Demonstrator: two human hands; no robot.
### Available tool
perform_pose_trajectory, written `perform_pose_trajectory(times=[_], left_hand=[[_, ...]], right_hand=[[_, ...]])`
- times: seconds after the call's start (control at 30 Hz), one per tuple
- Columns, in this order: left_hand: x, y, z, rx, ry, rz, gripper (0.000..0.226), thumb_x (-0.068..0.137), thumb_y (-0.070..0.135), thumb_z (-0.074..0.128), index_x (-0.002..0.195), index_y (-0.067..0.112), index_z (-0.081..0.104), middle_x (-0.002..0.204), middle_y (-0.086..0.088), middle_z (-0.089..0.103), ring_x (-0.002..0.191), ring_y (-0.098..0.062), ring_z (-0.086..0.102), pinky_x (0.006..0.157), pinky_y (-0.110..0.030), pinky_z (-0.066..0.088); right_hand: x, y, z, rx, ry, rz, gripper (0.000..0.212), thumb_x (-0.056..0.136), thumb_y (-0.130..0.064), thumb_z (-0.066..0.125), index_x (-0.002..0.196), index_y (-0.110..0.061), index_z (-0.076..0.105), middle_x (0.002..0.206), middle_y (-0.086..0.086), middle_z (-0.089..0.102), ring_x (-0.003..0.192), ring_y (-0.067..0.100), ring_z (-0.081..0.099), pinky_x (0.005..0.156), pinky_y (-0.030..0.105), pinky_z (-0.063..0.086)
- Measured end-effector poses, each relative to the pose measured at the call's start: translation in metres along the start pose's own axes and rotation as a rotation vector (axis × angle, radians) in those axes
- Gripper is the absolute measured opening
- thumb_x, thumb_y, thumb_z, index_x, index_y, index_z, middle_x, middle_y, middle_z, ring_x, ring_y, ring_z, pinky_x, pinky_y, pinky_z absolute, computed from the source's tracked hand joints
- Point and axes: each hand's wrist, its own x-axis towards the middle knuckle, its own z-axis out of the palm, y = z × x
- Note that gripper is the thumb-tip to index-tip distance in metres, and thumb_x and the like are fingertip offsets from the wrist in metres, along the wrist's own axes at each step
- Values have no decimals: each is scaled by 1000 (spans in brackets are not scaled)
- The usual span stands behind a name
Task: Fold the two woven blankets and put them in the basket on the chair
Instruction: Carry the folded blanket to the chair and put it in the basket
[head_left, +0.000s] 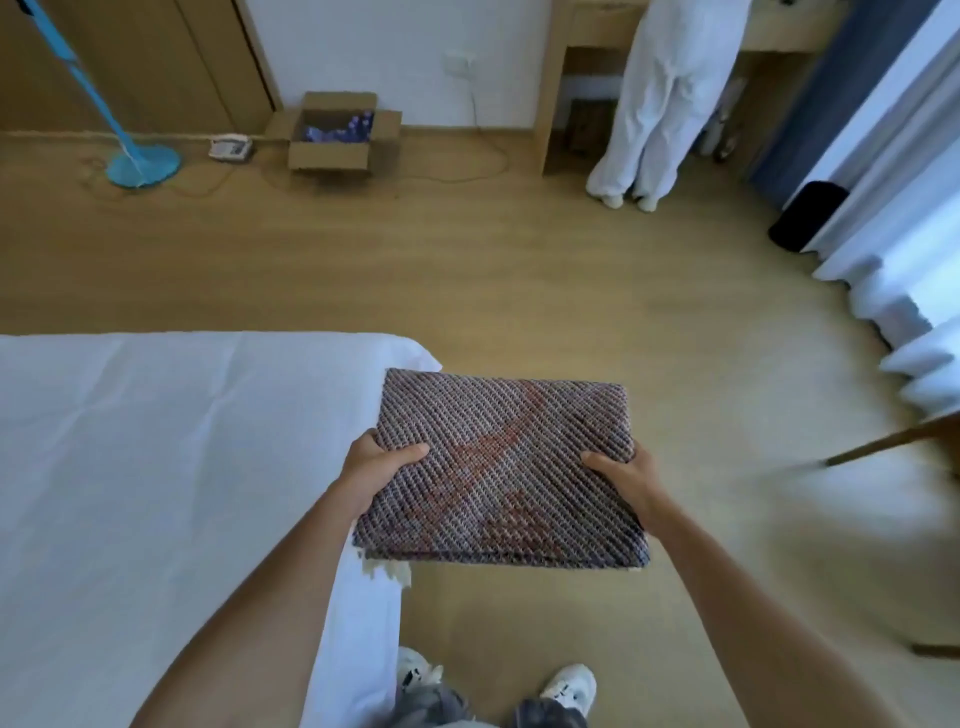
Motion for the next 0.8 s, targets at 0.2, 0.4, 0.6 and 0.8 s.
perform_pose_trajectory(times=[0.2, 0.4, 0.6, 0.8], left_hand=[[-13, 42, 132, 156, -161, 51, 55, 72, 28, 82, 118, 10, 57, 112, -7, 66, 100, -26, 63, 90, -39, 51], [-34, 69, 247, 300, -220, 101, 48, 72, 28, 82, 108, 10, 55, 103, -5, 62, 90, -22, 59, 83, -32, 50], [-49, 86, 344, 410, -344, 142, 53, 69, 28, 84, 112, 10, 59, 111, -9, 66, 93, -25, 64, 87, -37, 53], [-57, 107, 432, 538, -465, 203, 56, 67, 31, 85, 113, 11, 57, 111, -8, 65, 97, -26, 64, 91, -41, 52]], right_hand=[[-10, 50, -123, 115, 148, 34, 63, 60, -34, 83, 115, -14, 59, 103, 7, 70, 90, 26, 68, 84, 50, 55], [-33, 82, -218, 202, 293, 54, 53, 74, -18, 78, 120, -9, 55, 108, 9, 66, 92, 24, 65, 83, 36, 54], [-60, 115, -293, 276, 451, 67, 50, 74, -16, 77, 119, -9, 56, 105, 5, 64, 90, 20, 62, 78, 29, 49], [-80, 144, -345, 345, 621, 121, 43, 75, -15, 76, 111, -14, 52, 106, 6, 62, 94, 22, 60, 84, 33, 49]])
